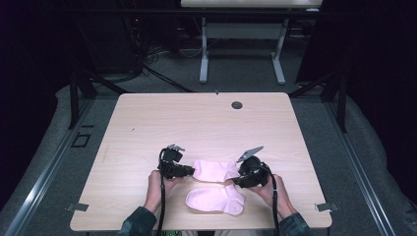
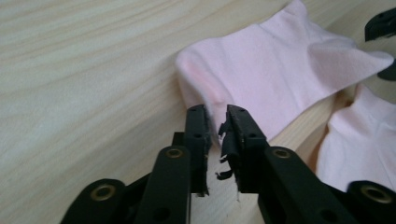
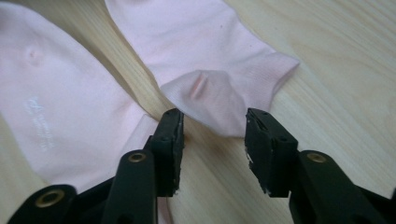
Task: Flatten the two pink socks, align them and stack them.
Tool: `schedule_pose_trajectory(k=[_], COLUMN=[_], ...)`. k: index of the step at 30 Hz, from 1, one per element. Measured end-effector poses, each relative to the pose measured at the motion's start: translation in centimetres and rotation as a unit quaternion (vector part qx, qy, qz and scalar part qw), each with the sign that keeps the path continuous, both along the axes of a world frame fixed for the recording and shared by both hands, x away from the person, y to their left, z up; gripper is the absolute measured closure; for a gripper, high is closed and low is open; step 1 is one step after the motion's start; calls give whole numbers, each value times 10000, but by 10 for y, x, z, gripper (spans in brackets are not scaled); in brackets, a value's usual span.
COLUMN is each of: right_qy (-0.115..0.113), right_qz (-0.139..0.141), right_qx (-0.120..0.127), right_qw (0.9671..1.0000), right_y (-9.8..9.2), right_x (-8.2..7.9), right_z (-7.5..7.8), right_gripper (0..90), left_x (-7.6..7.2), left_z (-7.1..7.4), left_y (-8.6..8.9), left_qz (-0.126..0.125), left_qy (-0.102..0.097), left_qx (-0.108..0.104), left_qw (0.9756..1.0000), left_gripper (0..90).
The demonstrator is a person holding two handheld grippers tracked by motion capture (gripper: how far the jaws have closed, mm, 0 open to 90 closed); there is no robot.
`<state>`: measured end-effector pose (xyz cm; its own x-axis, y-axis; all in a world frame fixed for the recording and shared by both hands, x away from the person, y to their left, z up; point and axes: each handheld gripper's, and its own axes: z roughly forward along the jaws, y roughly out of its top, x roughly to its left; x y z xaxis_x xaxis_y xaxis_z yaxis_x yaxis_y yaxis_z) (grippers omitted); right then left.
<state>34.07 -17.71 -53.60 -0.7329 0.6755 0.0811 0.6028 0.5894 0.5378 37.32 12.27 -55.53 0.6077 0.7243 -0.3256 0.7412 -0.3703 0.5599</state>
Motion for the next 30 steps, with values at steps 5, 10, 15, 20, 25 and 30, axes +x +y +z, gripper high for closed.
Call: schedule_pose_trajectory(k=[5, 10, 15, 20, 25, 30], right_qy=[237, 197, 293, 407, 369, 254], right_qz=[-120, -566, -912, -992, -939, -815], right_qx=[488, 501, 50, -253, -430, -493], right_qw=[9985, 9969, 9954, 9939, 9940, 9951], right_y=[-19, -17, 8, 23, 24, 25], right_x=[6, 15, 29, 35, 35, 33], right_z=[4, 5, -6, -16, -18, -19], right_gripper=[503, 519, 552, 602, 655, 694], left_x=[-4, 7, 21, 24, 23, 21], left_z=[9, 10, 3, 2, -1, -3], left_y=[7, 4, -11, -22, -28, -30], left_qz=[22, 137, 95, 9, -22, -86], left_qy=[-151, -144, -57, -101, -154, -211], left_qx=[14, 134, 437, 709, 915, 1022], left_qw=[9999, 9997, 9990, 9974, 9957, 9945], left_gripper=[635, 572, 583, 621, 686, 757])
